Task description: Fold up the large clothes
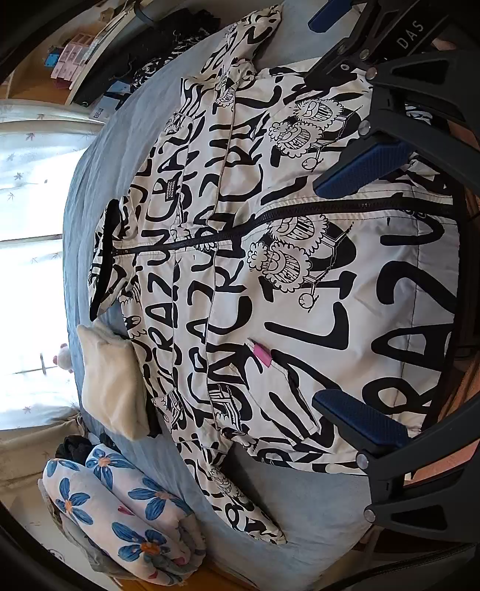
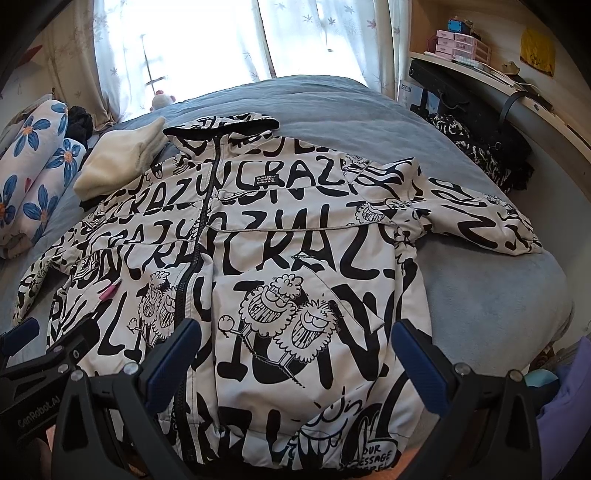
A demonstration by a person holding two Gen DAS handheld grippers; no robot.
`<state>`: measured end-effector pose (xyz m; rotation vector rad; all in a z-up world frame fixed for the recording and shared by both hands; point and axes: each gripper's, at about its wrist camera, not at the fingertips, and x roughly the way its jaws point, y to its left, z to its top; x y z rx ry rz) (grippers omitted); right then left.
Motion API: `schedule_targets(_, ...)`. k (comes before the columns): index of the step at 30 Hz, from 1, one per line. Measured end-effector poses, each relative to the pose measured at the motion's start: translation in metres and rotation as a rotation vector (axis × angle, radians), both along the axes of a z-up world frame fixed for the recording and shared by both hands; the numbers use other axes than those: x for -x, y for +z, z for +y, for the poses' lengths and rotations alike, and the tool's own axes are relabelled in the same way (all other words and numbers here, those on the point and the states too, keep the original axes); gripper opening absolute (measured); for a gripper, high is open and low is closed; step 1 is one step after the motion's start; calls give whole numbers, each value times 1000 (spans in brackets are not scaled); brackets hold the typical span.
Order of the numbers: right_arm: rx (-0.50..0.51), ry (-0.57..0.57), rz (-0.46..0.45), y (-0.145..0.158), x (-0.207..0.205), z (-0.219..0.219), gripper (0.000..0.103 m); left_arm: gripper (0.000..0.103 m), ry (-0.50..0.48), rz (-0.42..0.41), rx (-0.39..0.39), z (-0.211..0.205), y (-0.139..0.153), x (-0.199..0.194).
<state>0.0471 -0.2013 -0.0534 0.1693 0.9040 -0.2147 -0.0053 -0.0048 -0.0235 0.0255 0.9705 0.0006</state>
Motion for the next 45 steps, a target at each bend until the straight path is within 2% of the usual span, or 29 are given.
schedule_targets(27,-5,-1,9,-7,-2,-2,103,102,-2,5,-4,0,-1,-2)
schedule_targets(36,-17,-18,22,-11,-1,-7,103,102,-9,-16,-10,7,-2,0)
schedule_targets(42,-1,-49,6,3,-7,-23,103,102,-28,-14,68,13,15,-3)
schedule_targets(45,31,-63,-35,16,-6,-34,103,102,-41,-55,128,15,31,-7)
